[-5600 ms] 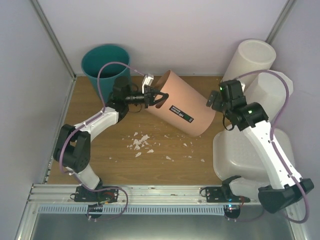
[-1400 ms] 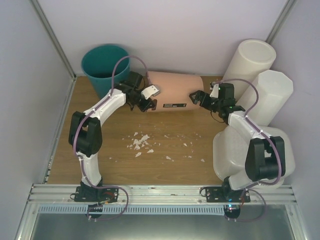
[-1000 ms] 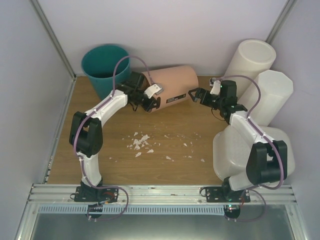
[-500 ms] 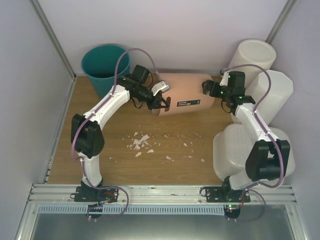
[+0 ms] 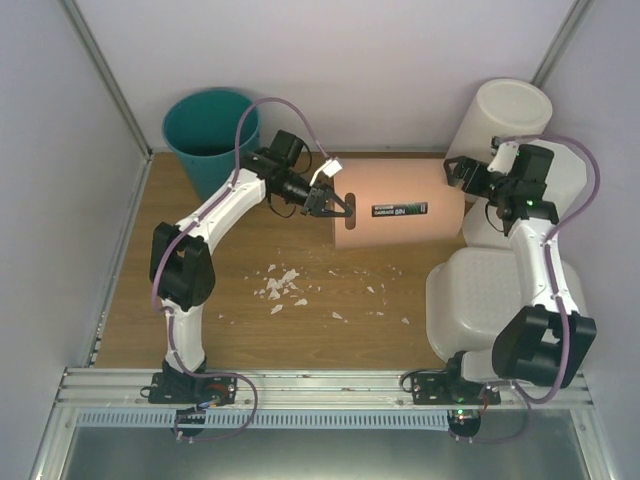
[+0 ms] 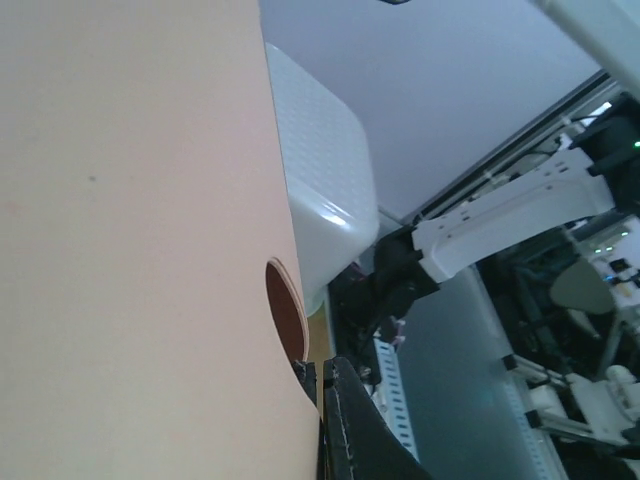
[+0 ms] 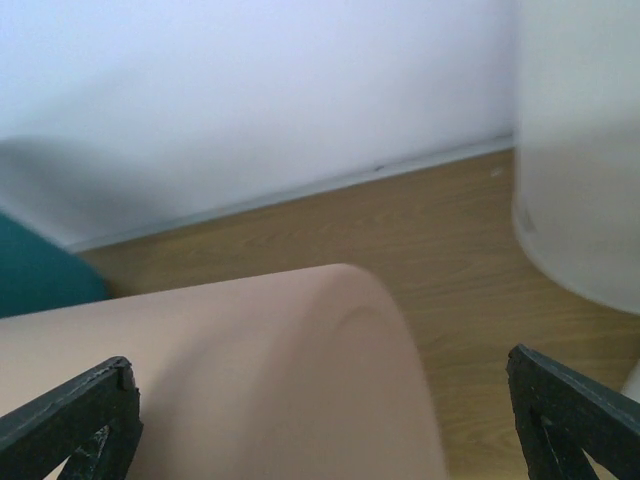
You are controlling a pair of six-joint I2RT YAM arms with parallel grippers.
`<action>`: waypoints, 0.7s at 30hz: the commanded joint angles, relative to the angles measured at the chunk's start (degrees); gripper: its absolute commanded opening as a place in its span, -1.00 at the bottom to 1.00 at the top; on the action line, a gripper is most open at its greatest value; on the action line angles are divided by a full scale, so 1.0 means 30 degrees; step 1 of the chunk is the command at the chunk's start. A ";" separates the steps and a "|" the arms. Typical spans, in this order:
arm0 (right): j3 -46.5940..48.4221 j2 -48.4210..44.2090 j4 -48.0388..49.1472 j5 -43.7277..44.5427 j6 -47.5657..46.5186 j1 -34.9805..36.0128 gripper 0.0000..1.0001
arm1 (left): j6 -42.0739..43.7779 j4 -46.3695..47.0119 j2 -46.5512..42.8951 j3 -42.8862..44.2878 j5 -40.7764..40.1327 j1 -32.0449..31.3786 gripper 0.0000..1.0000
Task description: Turn the large container upside down
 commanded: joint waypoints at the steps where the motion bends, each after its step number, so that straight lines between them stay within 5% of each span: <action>1: -0.0609 0.0801 -0.1506 -0.5796 -0.0833 -0.0212 1.00 | -0.0331 0.3592 0.0254 -0.0358 0.3369 -0.0080 -1.00; 13: -0.4454 0.0162 0.0208 -1.2698 0.0037 -0.0196 1.00 | 0.0741 0.2598 0.2497 -0.0508 0.0833 -0.0059 -1.00; 21: -0.5700 -0.1256 0.1226 -1.3945 0.1283 0.0266 1.00 | 0.0136 0.2823 0.2784 -0.0305 -0.1496 -0.0063 -0.74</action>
